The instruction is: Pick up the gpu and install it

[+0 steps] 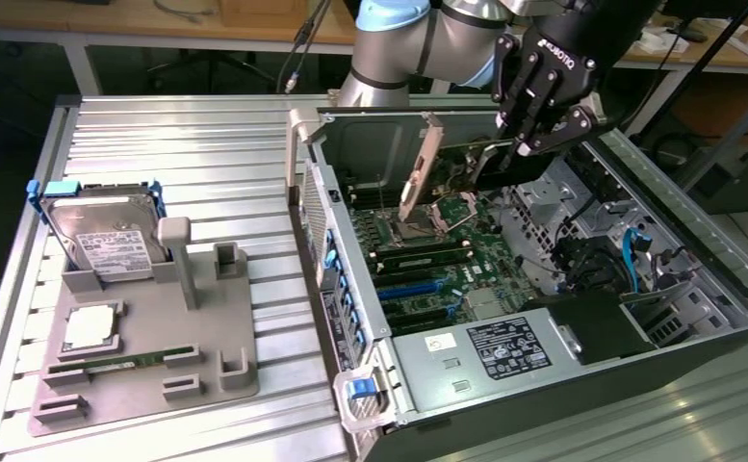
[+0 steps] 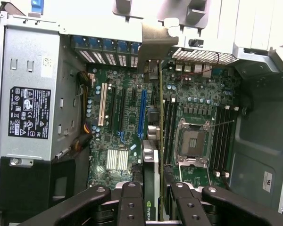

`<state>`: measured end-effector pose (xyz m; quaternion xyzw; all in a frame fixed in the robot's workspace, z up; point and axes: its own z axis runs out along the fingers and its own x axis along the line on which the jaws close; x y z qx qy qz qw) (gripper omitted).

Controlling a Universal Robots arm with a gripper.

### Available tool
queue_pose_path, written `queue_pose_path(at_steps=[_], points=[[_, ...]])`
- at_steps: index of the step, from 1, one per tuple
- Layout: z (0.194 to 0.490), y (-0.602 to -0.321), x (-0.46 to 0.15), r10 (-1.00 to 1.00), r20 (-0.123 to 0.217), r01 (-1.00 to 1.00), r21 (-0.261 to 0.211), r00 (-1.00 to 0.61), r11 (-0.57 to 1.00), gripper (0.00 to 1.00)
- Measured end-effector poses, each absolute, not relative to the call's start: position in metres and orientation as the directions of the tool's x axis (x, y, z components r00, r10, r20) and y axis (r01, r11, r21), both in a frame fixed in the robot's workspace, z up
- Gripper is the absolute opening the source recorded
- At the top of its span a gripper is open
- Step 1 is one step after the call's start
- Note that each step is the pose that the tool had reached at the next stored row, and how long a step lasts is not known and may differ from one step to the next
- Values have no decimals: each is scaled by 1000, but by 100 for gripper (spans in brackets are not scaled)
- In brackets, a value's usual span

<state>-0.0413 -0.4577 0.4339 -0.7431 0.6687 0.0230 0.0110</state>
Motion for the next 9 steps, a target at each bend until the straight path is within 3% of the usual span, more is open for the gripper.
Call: queue_pose_path(at_steps=[9], points=[[432,-458,-42,-993,-49,-994,14,105,-105,27]])
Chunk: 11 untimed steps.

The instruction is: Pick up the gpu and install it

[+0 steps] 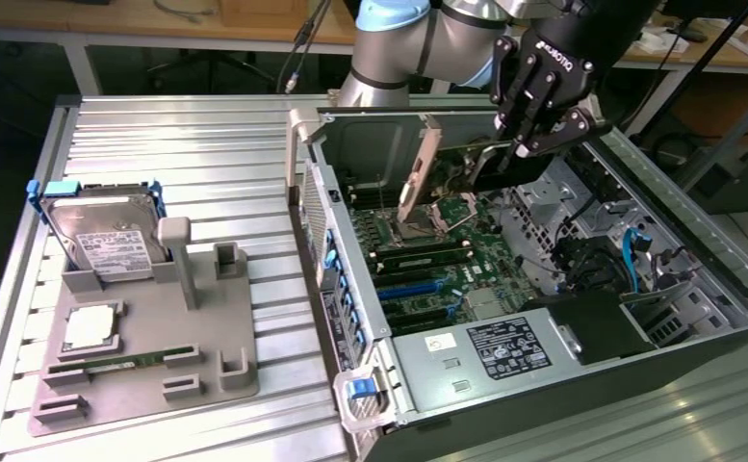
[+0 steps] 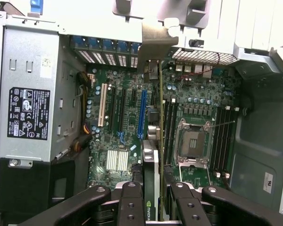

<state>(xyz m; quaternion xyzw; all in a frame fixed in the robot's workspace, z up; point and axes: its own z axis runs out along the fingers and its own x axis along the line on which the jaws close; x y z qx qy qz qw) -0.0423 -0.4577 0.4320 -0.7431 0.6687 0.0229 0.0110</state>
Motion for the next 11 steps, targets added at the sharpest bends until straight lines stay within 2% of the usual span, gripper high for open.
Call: queue_pose_path(at_steps=[11], points=[[430,-458,-44,-993,-49,-994,14,105,-105,27]])
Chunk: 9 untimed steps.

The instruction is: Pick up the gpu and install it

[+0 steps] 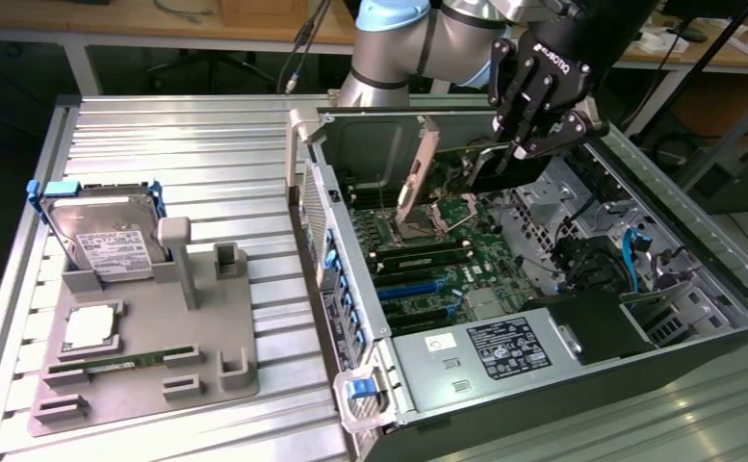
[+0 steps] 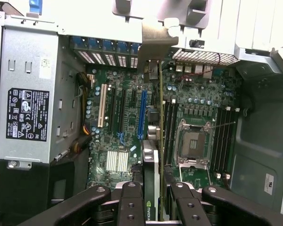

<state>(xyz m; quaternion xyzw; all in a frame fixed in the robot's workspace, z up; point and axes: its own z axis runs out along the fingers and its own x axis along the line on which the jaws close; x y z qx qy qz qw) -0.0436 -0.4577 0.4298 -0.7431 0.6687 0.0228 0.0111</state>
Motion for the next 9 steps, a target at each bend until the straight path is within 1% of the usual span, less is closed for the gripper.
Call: queue_pose_path(at_steps=[9], points=[[428,-458,-45,-993,-49,-994,14,105,-105,27]])
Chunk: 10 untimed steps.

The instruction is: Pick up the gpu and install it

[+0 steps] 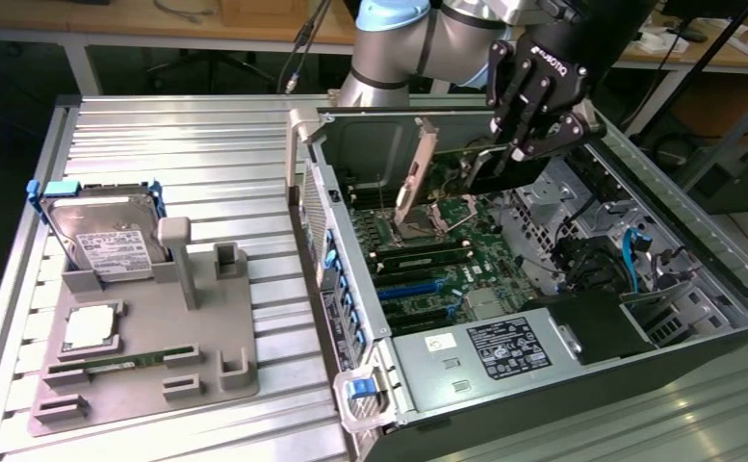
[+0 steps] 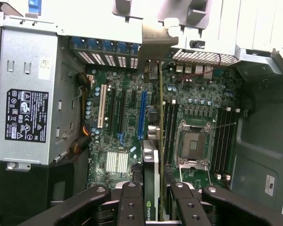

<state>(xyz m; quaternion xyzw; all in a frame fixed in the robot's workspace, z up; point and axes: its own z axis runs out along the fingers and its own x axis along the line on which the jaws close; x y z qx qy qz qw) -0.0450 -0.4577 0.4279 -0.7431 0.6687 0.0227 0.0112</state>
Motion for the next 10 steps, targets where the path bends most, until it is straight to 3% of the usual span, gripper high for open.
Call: queue_pose_path(at_steps=[10], points=[[425,-458,-47,-993,-49,-994,14,105,-105,27]])
